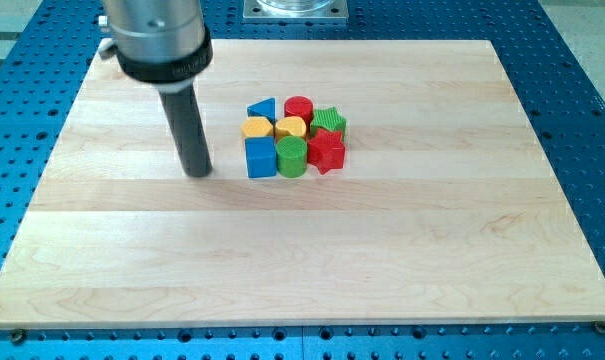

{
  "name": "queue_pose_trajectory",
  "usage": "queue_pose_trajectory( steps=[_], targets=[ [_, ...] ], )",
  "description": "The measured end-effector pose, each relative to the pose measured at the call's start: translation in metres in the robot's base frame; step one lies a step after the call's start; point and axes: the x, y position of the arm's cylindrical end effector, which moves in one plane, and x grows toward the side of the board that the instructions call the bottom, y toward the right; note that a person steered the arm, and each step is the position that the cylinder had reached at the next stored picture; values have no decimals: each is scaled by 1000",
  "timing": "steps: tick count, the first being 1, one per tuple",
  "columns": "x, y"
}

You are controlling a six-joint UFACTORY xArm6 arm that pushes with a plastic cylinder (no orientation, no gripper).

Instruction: Separate the cube and green circle from the other blocks

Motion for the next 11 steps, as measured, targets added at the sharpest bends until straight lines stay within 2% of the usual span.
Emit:
queue_pose_trajectory(
  steps=[1, 2, 3, 4, 5, 7, 9, 10, 11],
  targets=[
    [-3, 52],
    [21, 91],
    [90, 111],
    [71, 74],
    [29, 82],
    [23, 173],
    [66, 263],
    [82, 238],
    [94, 163]
  ],
)
